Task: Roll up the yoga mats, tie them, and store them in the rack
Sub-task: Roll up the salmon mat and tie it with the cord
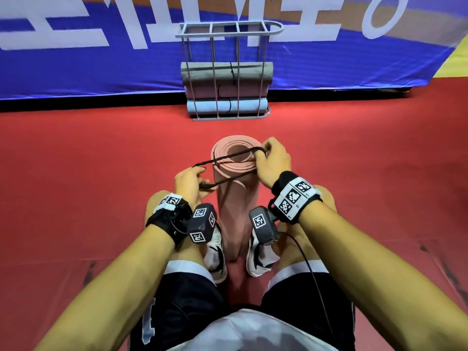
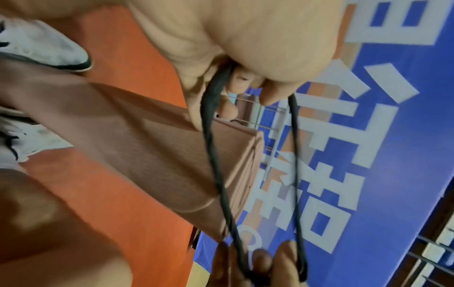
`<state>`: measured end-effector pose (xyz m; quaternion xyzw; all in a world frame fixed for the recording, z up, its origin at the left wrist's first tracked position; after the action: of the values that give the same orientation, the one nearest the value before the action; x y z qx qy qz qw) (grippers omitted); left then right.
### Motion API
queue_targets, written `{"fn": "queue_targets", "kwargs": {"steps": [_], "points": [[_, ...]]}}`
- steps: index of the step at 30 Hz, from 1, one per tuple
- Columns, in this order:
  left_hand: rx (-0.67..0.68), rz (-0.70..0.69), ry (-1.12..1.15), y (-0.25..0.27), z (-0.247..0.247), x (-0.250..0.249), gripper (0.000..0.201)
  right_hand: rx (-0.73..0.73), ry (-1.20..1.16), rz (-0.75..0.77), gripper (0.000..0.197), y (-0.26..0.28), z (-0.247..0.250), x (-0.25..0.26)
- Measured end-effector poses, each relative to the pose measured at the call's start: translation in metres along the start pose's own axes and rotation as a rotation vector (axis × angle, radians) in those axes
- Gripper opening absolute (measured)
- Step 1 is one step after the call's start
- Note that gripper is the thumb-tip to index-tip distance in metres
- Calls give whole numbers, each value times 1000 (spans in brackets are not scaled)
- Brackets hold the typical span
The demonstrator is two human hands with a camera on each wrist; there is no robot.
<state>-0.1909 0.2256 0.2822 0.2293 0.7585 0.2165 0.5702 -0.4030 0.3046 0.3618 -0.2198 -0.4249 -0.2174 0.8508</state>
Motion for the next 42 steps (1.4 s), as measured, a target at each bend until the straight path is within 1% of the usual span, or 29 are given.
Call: {"fn": "queue_targets", "kwargs": {"steps": [4,6,8,9,10,13,15,17,20,23,26,28,31,33,35,37,38,40,42], "points": [[79,-10,-116,4,-10,9,28,-65,-183,-226,21,16,-7,-33],[105,-37,-149,7,-15,12,23,-76,-338,-346,25,26,-16,-43],[121,-66,-171,8,-20,13,14,-79,-422,-393,26,29,-21,-48],[128,-84,-188,8,-21,12,12,-87,-437,-401,26,29,-21,-50],[127,-97,-207,8,-23,11,14,-101,-444,-411,25,29,-20,-50],[110,-115,-262,8,-24,6,21,-118,-483,-430,14,25,-19,-50],[92,-117,-258,8,-24,4,21,-90,-474,-407,16,21,-22,-50],[83,-115,-254,6,-25,4,19,-93,-458,-376,18,17,-26,-50],[94,-79,-228,0,-27,7,19,-141,-441,-357,25,14,-29,-55],[88,-57,-208,-7,-28,5,20,-180,-462,-383,28,8,-29,-62],[33,-72,-228,-15,-28,-1,20,-256,-393,-354,29,-3,-25,-65],[-7,-91,-247,-19,-28,-5,16,-272,-382,-362,33,-6,-28,-66],[-58,-122,-269,-27,-28,-16,11,-256,-425,-394,44,-13,-34,-70],[-72,-135,-315,-33,-27,-20,11,-232,-391,-377,47,-18,-30,-68],[-54,-141,-350,-38,-30,-21,14,-199,-350,-338,50,-24,-28,-66],[-2,-119,-369,-39,-36,-17,14,-182,-319,-339,49,-25,-27,-66],[24,-103,-369,-39,-38,-15,15,-175,-319,-357,48,-26,-30,-69],[52,-81,-375,-39,-40,-16,16,-164,-363,-422,54,-29,-36,-74],[31,-87,-410,-42,-38,-21,19,-171,-400,-480,58,-33,-38,-78]]}}
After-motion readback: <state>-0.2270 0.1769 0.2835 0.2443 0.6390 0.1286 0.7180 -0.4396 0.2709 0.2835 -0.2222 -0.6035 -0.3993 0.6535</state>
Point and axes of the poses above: each hand's wrist, its own y-axis away from the middle knuckle, its own z-axis out of the back of the hand, x = y × z, the point moved 7 cm from there along -y, towards the middle knuckle, and after that the axes turned 7 degrees about z, right-handed, at the moved point
